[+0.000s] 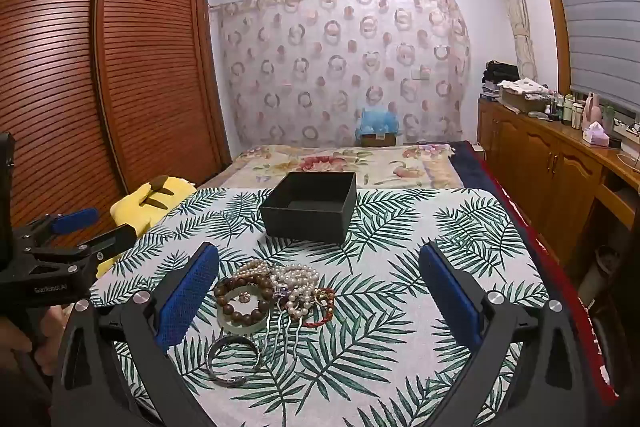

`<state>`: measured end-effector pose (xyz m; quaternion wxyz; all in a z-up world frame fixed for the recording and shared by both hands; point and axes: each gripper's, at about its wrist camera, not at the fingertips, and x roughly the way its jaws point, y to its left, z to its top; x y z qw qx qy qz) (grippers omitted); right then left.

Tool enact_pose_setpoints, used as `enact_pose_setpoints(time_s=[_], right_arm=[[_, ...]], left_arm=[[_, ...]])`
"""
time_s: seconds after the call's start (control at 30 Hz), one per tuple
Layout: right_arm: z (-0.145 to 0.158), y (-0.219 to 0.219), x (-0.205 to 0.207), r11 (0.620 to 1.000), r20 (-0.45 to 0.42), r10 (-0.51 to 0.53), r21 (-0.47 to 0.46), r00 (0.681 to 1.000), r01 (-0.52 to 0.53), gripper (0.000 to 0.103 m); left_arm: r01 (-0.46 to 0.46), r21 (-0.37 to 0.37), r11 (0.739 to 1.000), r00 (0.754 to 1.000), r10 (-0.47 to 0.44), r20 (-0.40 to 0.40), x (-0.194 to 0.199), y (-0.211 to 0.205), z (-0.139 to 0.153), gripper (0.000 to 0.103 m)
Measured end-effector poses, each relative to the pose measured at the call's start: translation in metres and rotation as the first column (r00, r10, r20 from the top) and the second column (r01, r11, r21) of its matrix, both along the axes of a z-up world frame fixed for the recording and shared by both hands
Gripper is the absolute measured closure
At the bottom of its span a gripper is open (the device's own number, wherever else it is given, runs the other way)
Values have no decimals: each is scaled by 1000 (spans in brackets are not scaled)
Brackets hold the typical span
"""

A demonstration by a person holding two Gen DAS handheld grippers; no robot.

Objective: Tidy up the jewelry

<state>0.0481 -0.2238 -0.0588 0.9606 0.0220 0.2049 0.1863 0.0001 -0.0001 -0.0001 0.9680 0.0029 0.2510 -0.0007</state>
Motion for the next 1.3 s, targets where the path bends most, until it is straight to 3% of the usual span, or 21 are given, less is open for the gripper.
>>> enact_pose_setpoints(time_s=[1.3], right_arm=[[-1,0,0,1000,-15,0,-3,1000,0,2]], left_arm=[[3,-5,1000,999,-3,34,-4,-1,15,6]])
